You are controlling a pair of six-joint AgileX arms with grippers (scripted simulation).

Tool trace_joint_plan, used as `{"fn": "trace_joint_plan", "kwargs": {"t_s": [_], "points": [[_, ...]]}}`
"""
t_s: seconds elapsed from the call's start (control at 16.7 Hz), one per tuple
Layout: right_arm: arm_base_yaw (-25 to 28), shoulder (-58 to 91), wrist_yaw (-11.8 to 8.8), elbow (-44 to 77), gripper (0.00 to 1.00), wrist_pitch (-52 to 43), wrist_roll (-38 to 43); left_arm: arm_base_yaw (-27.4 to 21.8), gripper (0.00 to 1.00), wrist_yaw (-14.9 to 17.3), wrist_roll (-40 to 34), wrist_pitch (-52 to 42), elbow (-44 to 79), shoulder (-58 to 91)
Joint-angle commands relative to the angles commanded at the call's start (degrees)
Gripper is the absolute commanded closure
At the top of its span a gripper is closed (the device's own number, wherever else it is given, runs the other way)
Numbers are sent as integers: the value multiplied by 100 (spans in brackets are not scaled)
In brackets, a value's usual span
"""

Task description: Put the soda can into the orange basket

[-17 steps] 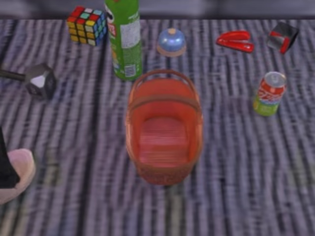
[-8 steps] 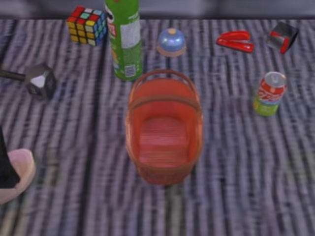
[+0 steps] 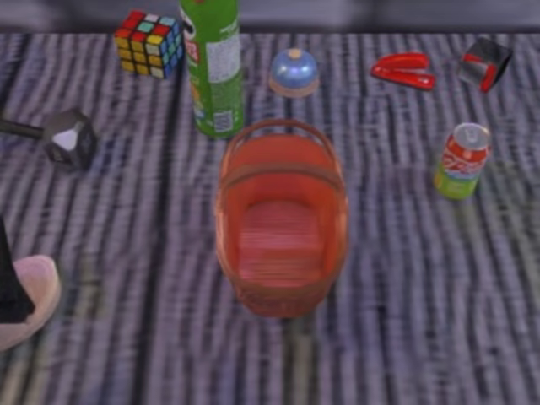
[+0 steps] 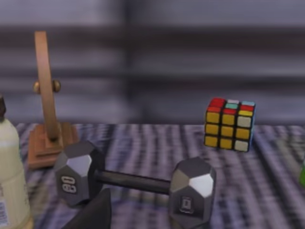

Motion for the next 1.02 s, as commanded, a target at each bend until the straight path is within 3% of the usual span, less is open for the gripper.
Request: {"fn": "trace_joint_plan", "kwargs": {"t_s": [0.54,0.78,1.02], "points": [[418,5422,40,4813,0,-3022,-1168,0,0,0,0,0,0,0],[534,6775,42,6197,0,-3735,-1477,0,0,0,0,0,0,0],[578,7202,40,6690,0,-3968,-1589,0,0,0,0,0,0,0]]}}
